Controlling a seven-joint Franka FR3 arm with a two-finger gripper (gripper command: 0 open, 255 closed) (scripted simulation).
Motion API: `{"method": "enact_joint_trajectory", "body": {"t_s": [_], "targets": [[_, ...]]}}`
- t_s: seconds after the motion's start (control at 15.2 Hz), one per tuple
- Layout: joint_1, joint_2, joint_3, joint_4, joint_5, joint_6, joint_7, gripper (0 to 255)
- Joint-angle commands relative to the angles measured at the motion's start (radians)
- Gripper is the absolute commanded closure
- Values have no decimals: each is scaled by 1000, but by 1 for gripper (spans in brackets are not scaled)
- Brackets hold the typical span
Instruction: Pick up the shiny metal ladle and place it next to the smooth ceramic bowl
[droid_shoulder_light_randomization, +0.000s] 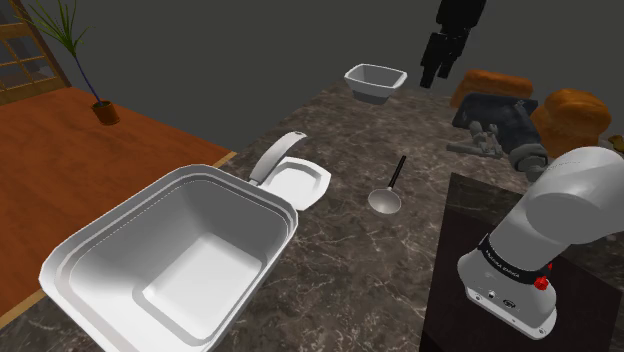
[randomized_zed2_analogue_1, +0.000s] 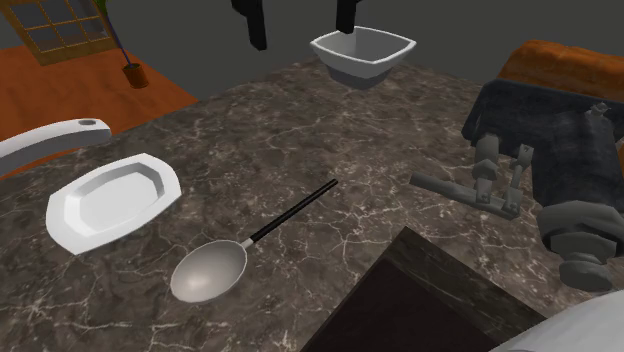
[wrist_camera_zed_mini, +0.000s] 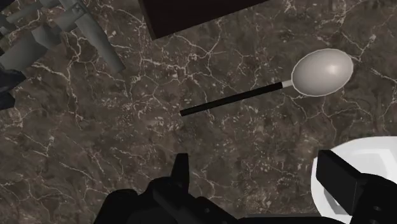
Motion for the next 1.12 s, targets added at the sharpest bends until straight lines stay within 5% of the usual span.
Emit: {"method": "enact_joint_trajectory", "body": {"t_s": [0.0,0.53,1.06], "targets": [[0,0,0,0,0,0,0,0],[-130,-198,186,-366,145,250,546,0],[-199,-222,501,-595,385,530,1133,0]]}}
